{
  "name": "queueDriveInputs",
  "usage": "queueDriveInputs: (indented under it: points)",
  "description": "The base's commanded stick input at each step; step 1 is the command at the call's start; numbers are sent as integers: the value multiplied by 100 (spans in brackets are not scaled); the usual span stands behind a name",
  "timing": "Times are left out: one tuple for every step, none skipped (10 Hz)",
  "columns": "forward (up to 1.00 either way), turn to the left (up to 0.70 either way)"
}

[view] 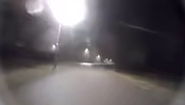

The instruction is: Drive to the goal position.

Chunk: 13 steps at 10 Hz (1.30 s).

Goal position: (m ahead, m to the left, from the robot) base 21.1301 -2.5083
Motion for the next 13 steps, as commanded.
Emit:
queueDriveInputs:
  points:
    - [100,7]
    - [100,8]
    - [100,8]
    - [100,8]
    - [100,8]
    - [100,8]
    - [100,9]
    - [100,11]
    - [100,14]
    - [100,19]
    - [100,19]
    - [100,7]
    - [100,7]
